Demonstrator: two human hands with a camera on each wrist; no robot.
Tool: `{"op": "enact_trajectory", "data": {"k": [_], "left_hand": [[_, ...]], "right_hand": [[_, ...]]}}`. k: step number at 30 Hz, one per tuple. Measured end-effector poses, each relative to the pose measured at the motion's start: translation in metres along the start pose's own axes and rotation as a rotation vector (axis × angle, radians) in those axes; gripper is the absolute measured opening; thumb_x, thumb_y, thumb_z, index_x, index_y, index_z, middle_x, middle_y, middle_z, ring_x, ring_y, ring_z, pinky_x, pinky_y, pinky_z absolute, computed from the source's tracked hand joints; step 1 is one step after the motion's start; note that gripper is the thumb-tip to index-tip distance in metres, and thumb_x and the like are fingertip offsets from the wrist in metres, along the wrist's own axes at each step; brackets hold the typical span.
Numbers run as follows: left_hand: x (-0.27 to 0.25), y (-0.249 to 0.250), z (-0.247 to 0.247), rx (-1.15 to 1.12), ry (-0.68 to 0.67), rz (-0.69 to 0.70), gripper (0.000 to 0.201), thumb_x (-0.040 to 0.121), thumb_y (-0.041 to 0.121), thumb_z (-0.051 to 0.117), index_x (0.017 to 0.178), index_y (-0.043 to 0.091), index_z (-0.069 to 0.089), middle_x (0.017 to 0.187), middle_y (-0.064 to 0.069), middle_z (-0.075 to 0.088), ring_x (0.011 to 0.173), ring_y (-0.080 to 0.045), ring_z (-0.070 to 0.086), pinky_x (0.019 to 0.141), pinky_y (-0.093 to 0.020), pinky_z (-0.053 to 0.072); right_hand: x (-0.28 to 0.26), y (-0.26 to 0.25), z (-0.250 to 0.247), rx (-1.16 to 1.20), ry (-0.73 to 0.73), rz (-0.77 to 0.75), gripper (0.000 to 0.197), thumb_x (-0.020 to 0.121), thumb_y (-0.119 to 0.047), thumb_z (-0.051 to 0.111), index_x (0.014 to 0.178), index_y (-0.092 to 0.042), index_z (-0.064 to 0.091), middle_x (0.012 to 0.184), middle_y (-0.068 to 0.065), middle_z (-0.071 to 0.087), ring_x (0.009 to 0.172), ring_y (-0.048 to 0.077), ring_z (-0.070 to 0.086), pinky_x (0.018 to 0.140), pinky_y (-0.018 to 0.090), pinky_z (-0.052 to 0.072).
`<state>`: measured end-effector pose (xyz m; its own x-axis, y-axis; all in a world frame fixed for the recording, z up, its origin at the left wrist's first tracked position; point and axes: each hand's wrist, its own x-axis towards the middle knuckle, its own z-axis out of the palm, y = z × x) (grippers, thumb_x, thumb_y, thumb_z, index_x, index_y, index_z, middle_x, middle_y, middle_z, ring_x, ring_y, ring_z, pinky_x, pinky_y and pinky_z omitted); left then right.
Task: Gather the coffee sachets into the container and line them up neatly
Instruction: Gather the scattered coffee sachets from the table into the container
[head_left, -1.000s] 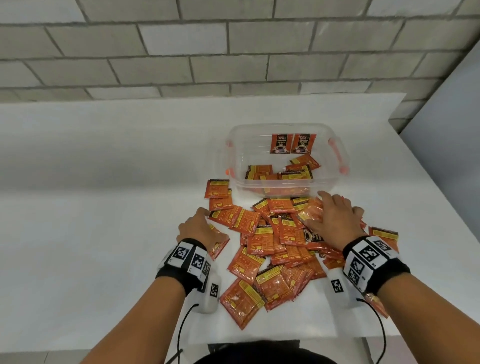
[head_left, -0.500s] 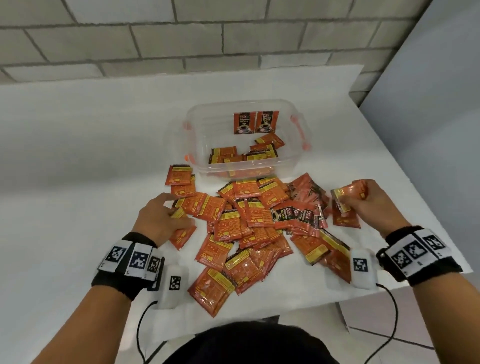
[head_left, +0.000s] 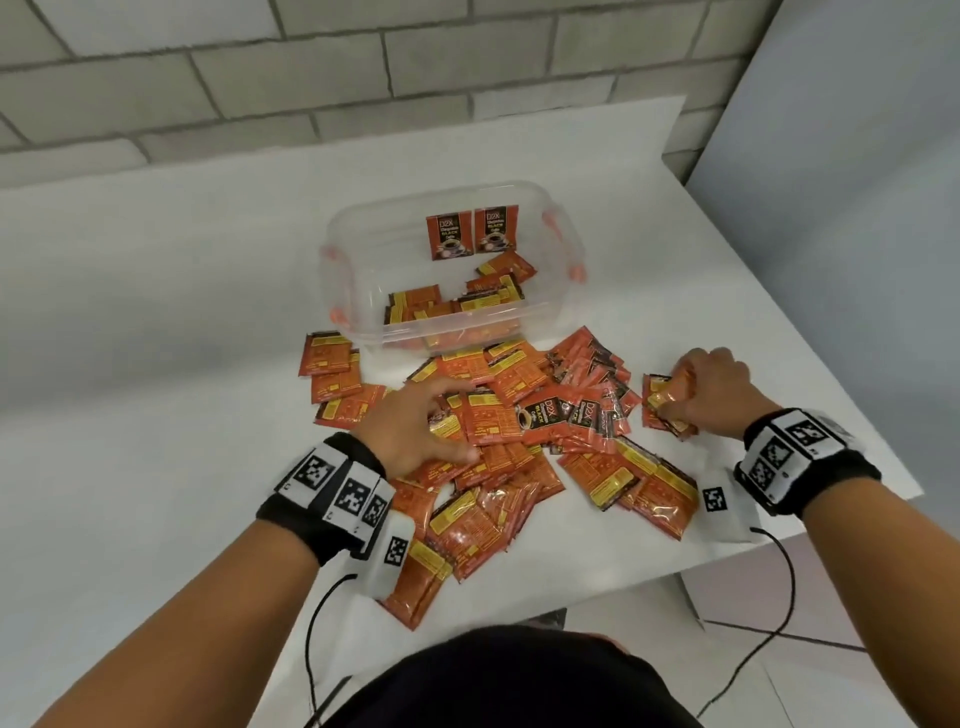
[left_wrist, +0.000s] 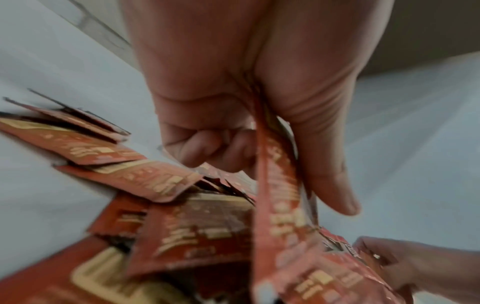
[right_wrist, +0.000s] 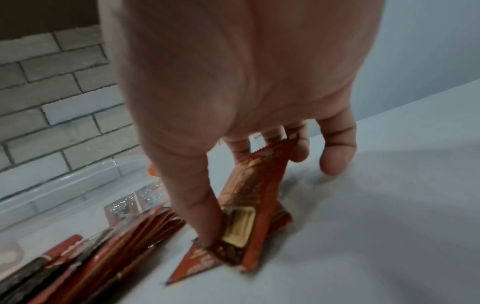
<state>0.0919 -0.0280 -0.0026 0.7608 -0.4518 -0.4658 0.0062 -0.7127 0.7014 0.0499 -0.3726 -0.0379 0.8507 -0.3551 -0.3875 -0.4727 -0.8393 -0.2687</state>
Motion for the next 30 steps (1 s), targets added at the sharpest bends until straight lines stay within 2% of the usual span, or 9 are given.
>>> {"op": "enact_trajectory", "data": {"k": [3,5,7,11,15,18,21,25,30], "left_hand": [[0.007,0.011,0.007,0.064,-0.017,0.012,0.076,0.071,0.027,0.081,0.137,0.031,0.045,0.146,0.002,0.042,0.133,-0.020,0.040,0.095,-0.026,0.032],[0.013,0.017,0.012,0.121,-0.008,-0.007,0.077,0.072,0.026,0.081,0.139,0.028,0.043,0.148,-0.002,0.040,0.126,-0.021,0.048,0.091,-0.025,0.042],[0.020,0.022,0.016,0.159,0.019,-0.033,0.078,0.073,0.027,0.080,0.141,0.024,0.041,0.146,-0.004,0.042,0.113,-0.019,0.058,0.081,-0.021,0.049],[0.030,0.023,0.022,0.357,0.115,-0.038,0.075,0.075,0.037,0.078,0.139,0.019,0.044,0.138,-0.006,0.051,0.122,-0.023,0.050,0.094,-0.030,0.040],[0.032,0.027,0.026,0.432,0.153,-0.059,0.065,0.074,0.041,0.078,0.126,0.014,0.051,0.135,-0.013,0.039,0.117,-0.030,0.049,0.097,-0.038,0.042],[0.035,0.028,0.026,0.370,0.211,-0.039,0.052,0.070,0.036,0.082,0.107,0.016,0.051,0.131,-0.012,0.040,0.117,-0.030,0.045,0.095,-0.039,0.041],[0.036,0.028,0.025,0.293,0.251,0.009,0.048,0.070,0.030,0.082,0.095,0.018,0.042,0.114,-0.008,0.053,0.100,-0.024,0.048,0.078,-0.033,0.039],[0.035,0.028,0.022,0.168,0.268,0.032,0.044,0.076,0.025,0.079,0.101,0.018,0.044,0.105,-0.002,0.057,0.090,-0.020,0.054,0.074,-0.029,0.039],[0.030,0.022,0.018,0.093,0.265,0.082,0.036,0.088,0.026,0.067,0.118,0.018,0.048,0.123,-0.005,0.055,0.098,-0.024,0.057,0.079,-0.025,0.036]], "right_hand": [[-0.007,-0.003,-0.002,0.221,-0.024,0.035,0.047,0.073,-0.014,0.077,0.107,-0.010,0.044,0.101,0.010,0.049,0.083,0.027,0.061,0.066,0.036,0.052],[-0.015,-0.001,-0.007,0.297,-0.027,0.049,0.048,0.076,-0.011,0.076,0.111,-0.011,0.043,0.100,0.010,0.054,0.071,0.020,0.060,0.057,0.028,0.047],[-0.027,0.004,-0.012,0.349,-0.003,0.055,0.052,0.077,-0.012,0.075,0.118,-0.015,0.043,0.109,0.011,0.056,0.081,0.020,0.058,0.063,0.027,0.046],[-0.067,0.006,-0.015,0.521,-0.114,0.047,0.052,0.078,-0.013,0.075,0.119,-0.023,0.043,0.102,0.002,0.057,0.081,0.012,0.060,0.054,0.017,0.047],[-0.091,0.007,0.006,0.281,-0.302,-0.011,0.055,0.075,-0.022,0.078,0.117,-0.025,0.043,0.097,-0.005,0.059,0.082,0.011,0.061,0.062,0.022,0.051],[-0.088,0.006,0.019,0.075,-0.250,-0.049,0.057,0.071,-0.027,0.080,0.115,-0.019,0.045,0.102,0.001,0.056,0.087,0.015,0.056,0.069,0.024,0.048],[-0.083,0.002,0.027,0.008,-0.209,-0.067,0.052,0.068,-0.028,0.081,0.107,-0.016,0.048,0.104,0.004,0.049,0.091,0.017,0.051,0.073,0.027,0.047],[-0.079,-0.003,0.022,0.071,-0.214,0.007,0.044,0.071,-0.025,0.079,0.099,-0.017,0.047,0.090,-0.002,0.054,0.078,0.012,0.054,0.059,0.022,0.046],[-0.067,0.001,0.005,0.181,-0.216,0.049,0.038,0.073,-0.018,0.077,0.102,-0.020,0.052,0.093,0.000,0.059,0.078,0.013,0.058,0.057,0.022,0.044]]}}
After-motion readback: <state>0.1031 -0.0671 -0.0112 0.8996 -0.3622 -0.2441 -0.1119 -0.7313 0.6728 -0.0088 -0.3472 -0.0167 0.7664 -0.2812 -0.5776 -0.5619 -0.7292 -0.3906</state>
